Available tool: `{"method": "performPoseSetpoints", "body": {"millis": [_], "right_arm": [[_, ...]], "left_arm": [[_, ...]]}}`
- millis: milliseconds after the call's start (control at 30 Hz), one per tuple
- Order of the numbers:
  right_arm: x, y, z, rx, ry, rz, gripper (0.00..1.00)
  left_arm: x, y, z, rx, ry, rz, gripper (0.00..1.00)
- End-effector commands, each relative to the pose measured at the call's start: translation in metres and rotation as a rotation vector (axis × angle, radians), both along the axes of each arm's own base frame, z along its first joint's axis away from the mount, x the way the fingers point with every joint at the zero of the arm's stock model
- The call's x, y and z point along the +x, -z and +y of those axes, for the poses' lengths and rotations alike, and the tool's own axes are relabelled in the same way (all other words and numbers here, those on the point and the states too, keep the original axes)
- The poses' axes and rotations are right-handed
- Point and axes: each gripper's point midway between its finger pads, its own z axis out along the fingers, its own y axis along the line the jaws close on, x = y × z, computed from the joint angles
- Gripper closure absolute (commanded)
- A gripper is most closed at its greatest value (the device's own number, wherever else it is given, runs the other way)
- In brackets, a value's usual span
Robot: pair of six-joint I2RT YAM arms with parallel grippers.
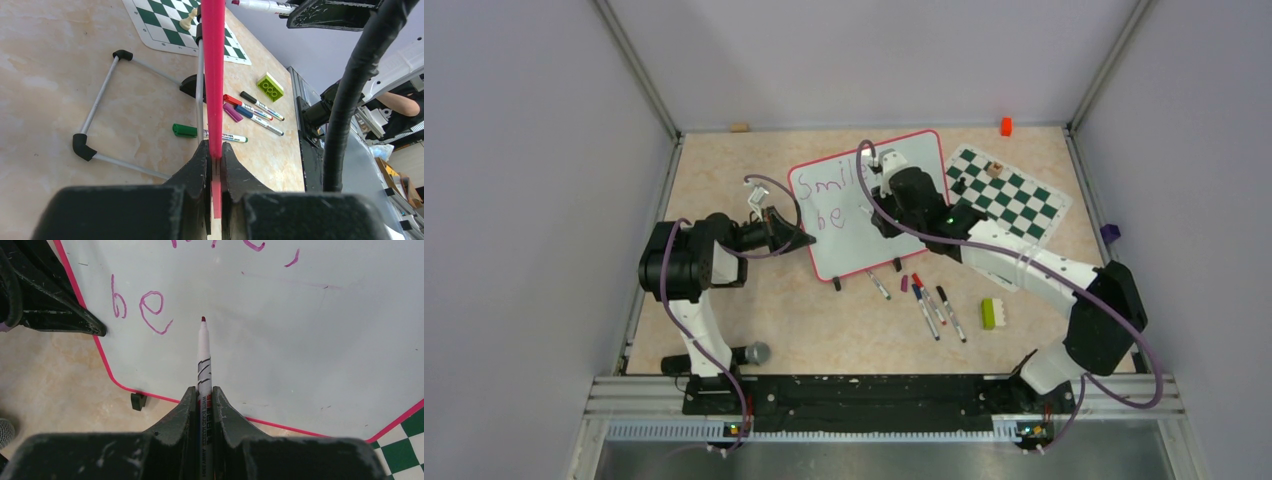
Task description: Write a sentence on the whiteboard
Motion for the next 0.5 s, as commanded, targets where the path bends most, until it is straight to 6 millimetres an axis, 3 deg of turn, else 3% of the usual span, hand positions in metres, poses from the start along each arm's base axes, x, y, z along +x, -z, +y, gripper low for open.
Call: {"method": "performPoseSetpoints", "body": {"millis": [0,467], "right_arm": [[0.0136,-0.0227,0.0037,0.021,0.021,-0.043,1.00],[0.0218,-0.0168,0.0044,-0.022,0.043,-0.024,1.00]], "left_arm": [[-0.0131,-0.0056,-0.0064,0.027,0.091,-0.145,1.00],[-0.0128,-0.0047,-0.0061,0.026,0.090,-0.141,1.00]]}}
